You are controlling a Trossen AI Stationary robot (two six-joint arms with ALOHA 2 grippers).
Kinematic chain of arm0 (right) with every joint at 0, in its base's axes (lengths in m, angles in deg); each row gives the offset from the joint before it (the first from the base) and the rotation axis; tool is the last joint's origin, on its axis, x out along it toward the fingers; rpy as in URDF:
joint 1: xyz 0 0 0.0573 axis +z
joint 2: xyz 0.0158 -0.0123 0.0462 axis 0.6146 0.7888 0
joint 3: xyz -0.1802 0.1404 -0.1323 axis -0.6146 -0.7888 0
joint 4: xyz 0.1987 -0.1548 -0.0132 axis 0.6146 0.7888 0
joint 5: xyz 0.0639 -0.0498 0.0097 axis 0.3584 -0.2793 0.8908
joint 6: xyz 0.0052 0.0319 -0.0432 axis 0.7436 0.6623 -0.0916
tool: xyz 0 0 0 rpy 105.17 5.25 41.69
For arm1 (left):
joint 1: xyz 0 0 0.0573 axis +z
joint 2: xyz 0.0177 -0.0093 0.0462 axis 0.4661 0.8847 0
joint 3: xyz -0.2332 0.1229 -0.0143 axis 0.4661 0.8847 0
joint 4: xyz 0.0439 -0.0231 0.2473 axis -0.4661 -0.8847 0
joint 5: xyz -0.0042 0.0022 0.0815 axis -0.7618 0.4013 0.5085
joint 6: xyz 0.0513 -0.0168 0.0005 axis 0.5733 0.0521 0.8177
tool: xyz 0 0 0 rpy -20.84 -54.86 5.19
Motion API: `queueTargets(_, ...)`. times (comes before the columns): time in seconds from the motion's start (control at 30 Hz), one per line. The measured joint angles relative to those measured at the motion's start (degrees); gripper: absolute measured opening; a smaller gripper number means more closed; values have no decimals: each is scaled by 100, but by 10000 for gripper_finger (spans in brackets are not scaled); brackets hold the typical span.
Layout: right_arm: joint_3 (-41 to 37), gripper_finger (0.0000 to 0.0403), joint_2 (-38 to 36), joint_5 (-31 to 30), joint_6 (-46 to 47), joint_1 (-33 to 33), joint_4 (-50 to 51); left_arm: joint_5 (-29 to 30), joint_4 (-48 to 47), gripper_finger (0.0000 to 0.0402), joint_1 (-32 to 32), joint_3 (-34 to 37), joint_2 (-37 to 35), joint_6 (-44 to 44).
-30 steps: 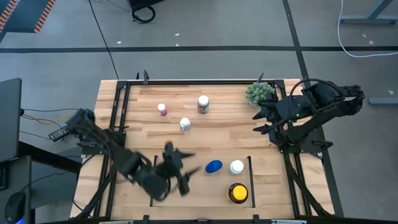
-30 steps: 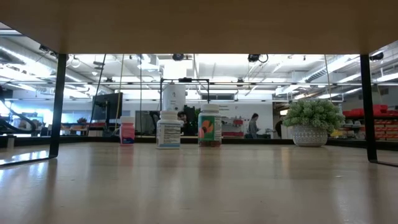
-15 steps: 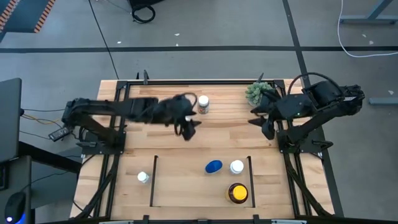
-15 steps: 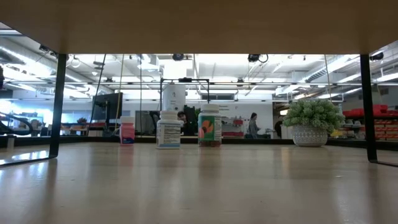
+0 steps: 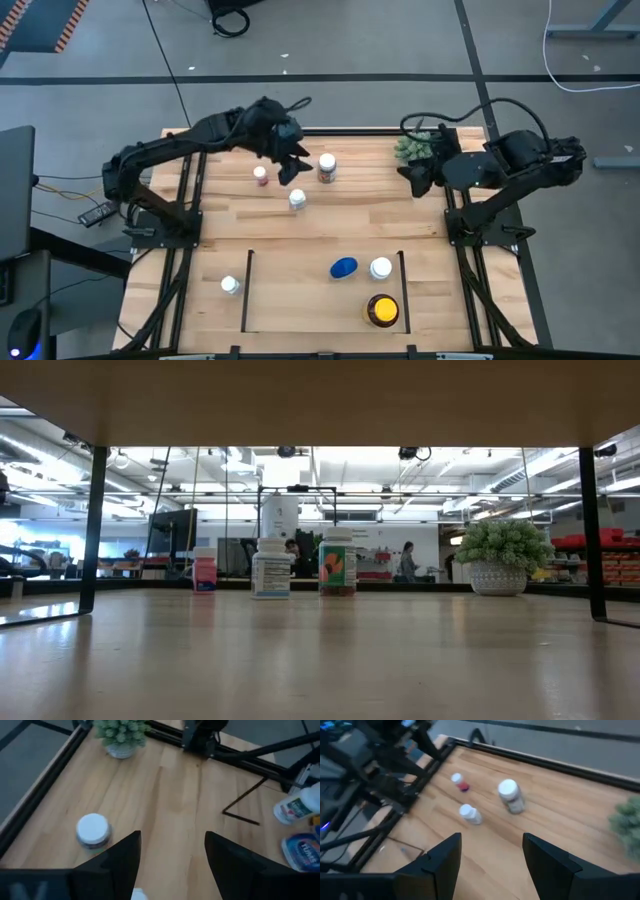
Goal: Pick and place medicine bottles onto shelf by color
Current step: Put the green medicine bottle on the shelf
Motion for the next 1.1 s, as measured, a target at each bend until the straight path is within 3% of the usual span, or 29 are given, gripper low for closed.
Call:
queueTargets(0.3,-2,218,440,404,577,-337,469,26,-236,201,541,-4,417,387)
queueTargets(0.6,-4,218,796,602,769,-346,353,342,-254,200,525,-55,706,513)
queueTargets(0.77,-4,218,799,604,718,-346,327,763,-787,215,493,-826,1093,584)
queueTargets(1.1,-4,218,799,712,450,-346,326,1018,-2521,216,418,-3192,2937,666)
